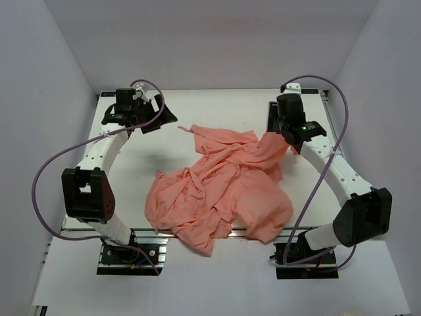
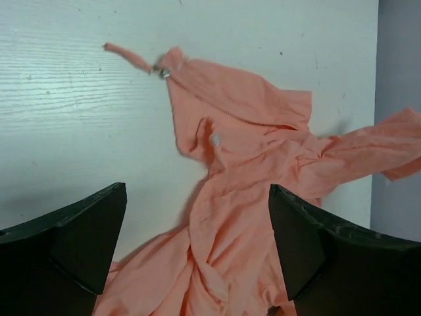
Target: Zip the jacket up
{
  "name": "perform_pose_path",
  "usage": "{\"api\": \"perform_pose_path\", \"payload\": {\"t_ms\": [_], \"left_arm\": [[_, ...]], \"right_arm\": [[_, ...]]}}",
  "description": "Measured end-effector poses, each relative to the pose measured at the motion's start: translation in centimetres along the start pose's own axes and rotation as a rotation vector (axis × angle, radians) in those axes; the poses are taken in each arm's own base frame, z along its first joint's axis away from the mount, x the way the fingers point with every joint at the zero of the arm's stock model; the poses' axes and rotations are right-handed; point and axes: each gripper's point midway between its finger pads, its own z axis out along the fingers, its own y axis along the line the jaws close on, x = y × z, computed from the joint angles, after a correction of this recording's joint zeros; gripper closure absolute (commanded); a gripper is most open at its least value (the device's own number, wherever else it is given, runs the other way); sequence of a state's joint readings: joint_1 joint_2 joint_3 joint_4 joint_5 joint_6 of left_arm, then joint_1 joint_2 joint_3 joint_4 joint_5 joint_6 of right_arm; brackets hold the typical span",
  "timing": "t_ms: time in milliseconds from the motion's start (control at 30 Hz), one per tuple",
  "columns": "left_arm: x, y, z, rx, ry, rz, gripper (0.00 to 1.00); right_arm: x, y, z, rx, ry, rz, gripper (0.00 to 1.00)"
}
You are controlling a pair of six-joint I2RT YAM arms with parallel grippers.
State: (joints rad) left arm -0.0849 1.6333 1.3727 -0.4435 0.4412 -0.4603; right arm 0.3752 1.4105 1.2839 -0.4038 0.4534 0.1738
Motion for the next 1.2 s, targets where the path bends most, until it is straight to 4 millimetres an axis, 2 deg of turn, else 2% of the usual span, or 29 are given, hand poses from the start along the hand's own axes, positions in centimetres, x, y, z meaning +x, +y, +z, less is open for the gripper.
{"api": "perform_pose_path", "payload": {"t_ms": [33,200,300,367,467,567,667,733,800,933,1033,1067,1133,1167,1200], "left_arm": [[0.2,0.1,-0.3,-0.005,-0.001,0.008,0.02],[0.6,-1.2,-2.8,0.030,-0.057,0.076,0.02],[0.8,-2.2,-2.5,0.043,-0.063,0.124,0.02],[1.8,-2.9,-1.1,0.040,-0.030,0.165,0.02],[3.6,-4.6,2.0,0.038,0.044,0.238,0.02],[6.2,-7.4,6.7,0.049,0.137,0.351,0.02],[8.2,-9.7,10.2,0.088,0.203,0.423,0.02],[9.2,-10.7,12.0,0.106,0.234,0.465,0.02],[10.5,-11.6,13.4,0.130,0.265,0.507,0.02],[13.9,-13.1,14.5,0.199,0.337,0.570,0.02],[16.2,-14.5,14.4,0.243,0.373,0.613,0.02],[16.7,-15.0,14.3,0.252,0.378,0.626,0.05],[17.7,-15.8,14.3,0.267,0.389,0.646,0.20],[18.0,-16.0,14.5,0.269,0.393,0.652,0.40],[18.2,-16.0,15.0,0.263,0.396,0.649,0.47]], "right_arm": [[0.6,0.4,0.2,-0.018,0.019,0.000,0.11],[2.3,1.4,-0.5,-0.085,0.059,-0.004,0.11],[4.3,0.9,-1.4,-0.076,0.102,0.045,0.11],[6.5,0.3,-2.2,-0.057,0.154,0.081,0.11],[11.0,-0.8,-3.5,-0.020,0.259,0.114,0.11],[16.9,-2.3,-5.3,0.039,0.398,0.136,0.11],[21.6,-3.7,-7.4,0.093,0.505,0.158,0.11],[23.5,-4.3,-8.6,0.112,0.542,0.186,0.11],[24.5,-4.4,-9.3,0.112,0.557,0.216,0.11],[26.1,-3.9,-9.7,0.092,0.592,0.251,0.11],[27.2,-3.6,-9.7,0.092,0.638,0.253,0.20],[27.4,-3.5,-9.6,0.092,0.648,0.253,0.36],[27.6,-3.3,-9.4,0.085,0.654,0.252,0.56],[27.6,-3.1,-9.2,0.080,0.650,0.259,0.72],[27.7,-3.1,-9.1,0.076,0.647,0.259,0.76]]}}
